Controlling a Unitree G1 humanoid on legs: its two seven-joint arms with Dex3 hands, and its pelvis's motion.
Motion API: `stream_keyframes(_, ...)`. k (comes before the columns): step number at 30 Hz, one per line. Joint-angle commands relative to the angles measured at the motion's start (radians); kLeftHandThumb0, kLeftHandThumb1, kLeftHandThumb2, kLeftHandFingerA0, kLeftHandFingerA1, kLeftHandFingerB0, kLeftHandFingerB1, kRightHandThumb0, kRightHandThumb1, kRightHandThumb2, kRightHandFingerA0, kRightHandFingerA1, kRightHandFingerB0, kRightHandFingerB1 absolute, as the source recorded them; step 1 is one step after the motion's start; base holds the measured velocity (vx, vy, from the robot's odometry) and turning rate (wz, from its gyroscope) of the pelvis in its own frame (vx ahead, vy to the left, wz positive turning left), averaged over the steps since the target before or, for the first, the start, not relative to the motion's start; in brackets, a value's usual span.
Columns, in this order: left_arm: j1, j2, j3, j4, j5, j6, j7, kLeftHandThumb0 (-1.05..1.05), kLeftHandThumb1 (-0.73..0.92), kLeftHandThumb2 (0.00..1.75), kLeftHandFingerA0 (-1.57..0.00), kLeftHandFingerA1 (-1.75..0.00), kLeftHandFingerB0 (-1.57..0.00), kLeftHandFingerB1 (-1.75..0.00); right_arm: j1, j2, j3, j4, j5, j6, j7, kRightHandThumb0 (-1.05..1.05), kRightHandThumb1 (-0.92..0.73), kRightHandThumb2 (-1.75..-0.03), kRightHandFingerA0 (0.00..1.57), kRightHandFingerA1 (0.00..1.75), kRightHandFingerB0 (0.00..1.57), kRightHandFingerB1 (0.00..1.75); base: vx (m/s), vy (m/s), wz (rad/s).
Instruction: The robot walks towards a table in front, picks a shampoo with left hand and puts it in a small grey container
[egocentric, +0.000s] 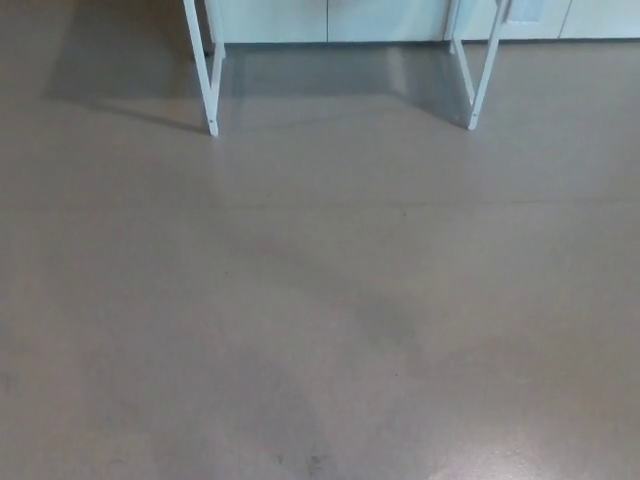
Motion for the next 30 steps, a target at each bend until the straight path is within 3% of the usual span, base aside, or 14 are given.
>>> stream_keyframes(1,-0.018,0.021,0.006,-0.003,-0.013,-0.022,-0.015,-0.26,0.57,0.57,-0.7,-0.46,-0.45,-0.37,-0.015,-0.002,-0.007,0.01,0.002,-0.003,0.007,-0.13,-0.69,-0.6,0.64,0.48,0.5,0.4,0.15,0.325,-0.56)
stream_keyframes(2,-0.027,0.021,0.016,-0.006,-0.025,-0.016,-0.023,-0.26,0.57,0.57,-0.7,-0.46,-0.45,-0.37,-0.026,0.0,-0.009,0.012,0.004,-0.001,0.007,-0.13,-0.69,-0.6,0.64,0.48,0.5,0.4,0.14,0.308,-0.23)
stream_keyframes(3,-0.033,0.024,0.017,-0.011,-0.025,-0.014,-0.02,-0.33,0.47,0.69,-0.66,-0.54,-0.42,-0.46,-0.04,0.004,-0.005,0.013,-0.001,0.004,0.002,-0.14,-0.69,-0.6,0.66,0.49,0.51,0.4,0.13,0.359,-0.15)
stream_keyframes(5,-0.034,0.027,0.013,-0.015,-0.017,-0.014,-0.015,-0.33,0.47,0.69,-0.66,-0.54,-0.42,-0.46,-0.045,0.003,0.006,0.016,-0.014,-0.002,-0.002,-0.15,-0.68,-0.6,0.66,0.49,0.52,0.4,0.2,0.183,0.0)
stream_keyframes(6,-0.037,0.03,0.012,-0.015,-0.014,-0.017,-0.016,-0.27,0.58,0.58,-0.71,-0.45,-0.46,-0.38,-0.049,0.003,0.01,0.016,-0.017,-0.009,-0.001,-0.16,-0.67,-0.6,0.67,0.5,0.52,0.41,0.19,0.097,-0.01)
stream_keyframes(20,-0.064,0.033,0.02,-0.006,-0.016,-0.003,-0.022,-0.26,0.58,0.58,-0.68,-0.44,-0.46,-0.38,-0.068,0.002,-0.003,-0.001,0.002,0.009,0.015,-0.18,-0.71,-0.61,0.62,0.43,0.49,0.37,0.28,-0.127,0.18)
stream_keyframes(30,-0.056,0.037,0.017,-0.008,-0.014,-0.006,-0.023,-0.27,0.58,0.58,-0.7,-0.45,-0.48,-0.38,-0.069,0.005,0.007,0.002,-0.008,0.01,0.017,-0.18,-0.72,-0.61,0.61,0.43,0.48,0.37,0.34,0.017,-0.13)
